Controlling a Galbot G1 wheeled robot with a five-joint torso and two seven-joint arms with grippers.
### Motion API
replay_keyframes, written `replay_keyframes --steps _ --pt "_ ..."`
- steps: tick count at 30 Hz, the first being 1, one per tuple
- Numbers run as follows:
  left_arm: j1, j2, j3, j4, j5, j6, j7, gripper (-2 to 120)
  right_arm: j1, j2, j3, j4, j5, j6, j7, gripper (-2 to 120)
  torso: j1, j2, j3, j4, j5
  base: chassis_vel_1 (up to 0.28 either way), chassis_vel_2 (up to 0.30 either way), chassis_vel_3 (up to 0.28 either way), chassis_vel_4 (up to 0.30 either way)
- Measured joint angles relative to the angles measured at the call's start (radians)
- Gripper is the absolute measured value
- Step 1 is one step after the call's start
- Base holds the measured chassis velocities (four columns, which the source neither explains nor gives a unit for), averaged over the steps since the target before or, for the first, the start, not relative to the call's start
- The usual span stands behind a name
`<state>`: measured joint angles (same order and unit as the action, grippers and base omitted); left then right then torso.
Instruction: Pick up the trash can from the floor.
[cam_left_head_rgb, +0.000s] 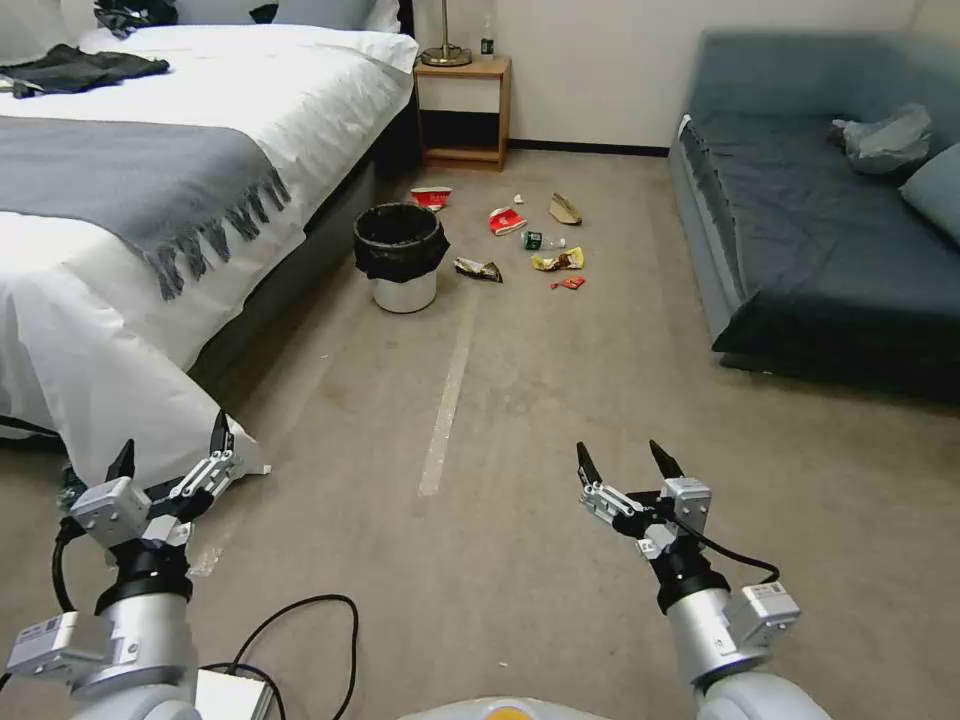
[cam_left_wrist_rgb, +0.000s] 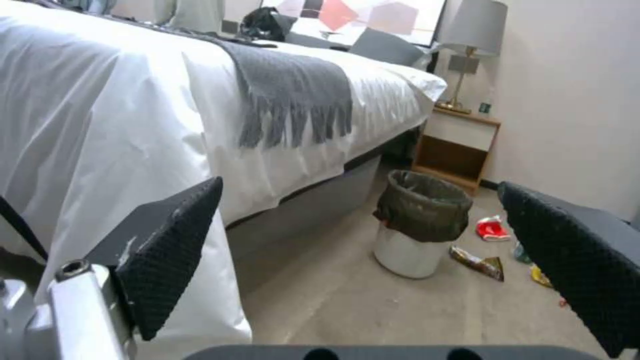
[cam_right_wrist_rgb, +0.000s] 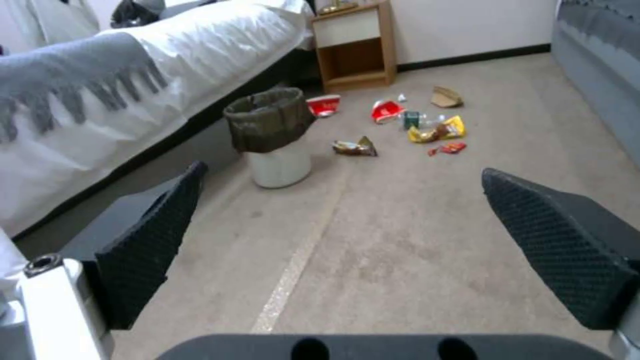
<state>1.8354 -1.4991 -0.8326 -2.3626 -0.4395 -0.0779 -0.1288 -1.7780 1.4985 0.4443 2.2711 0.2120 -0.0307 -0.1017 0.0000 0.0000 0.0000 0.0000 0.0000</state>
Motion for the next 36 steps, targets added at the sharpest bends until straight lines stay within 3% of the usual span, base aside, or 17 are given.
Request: replay_keyframes --steps 36 --pt "0.005 -0.005 0.011 0.019 0.003 -0.008 0.01 100 0.022 0.001 0.014 -0.047 -0.023 0.061 -0.039 100 0.0 0.0 0.0 0.0 0.0 -0.006 0.005 0.005 -0.004"
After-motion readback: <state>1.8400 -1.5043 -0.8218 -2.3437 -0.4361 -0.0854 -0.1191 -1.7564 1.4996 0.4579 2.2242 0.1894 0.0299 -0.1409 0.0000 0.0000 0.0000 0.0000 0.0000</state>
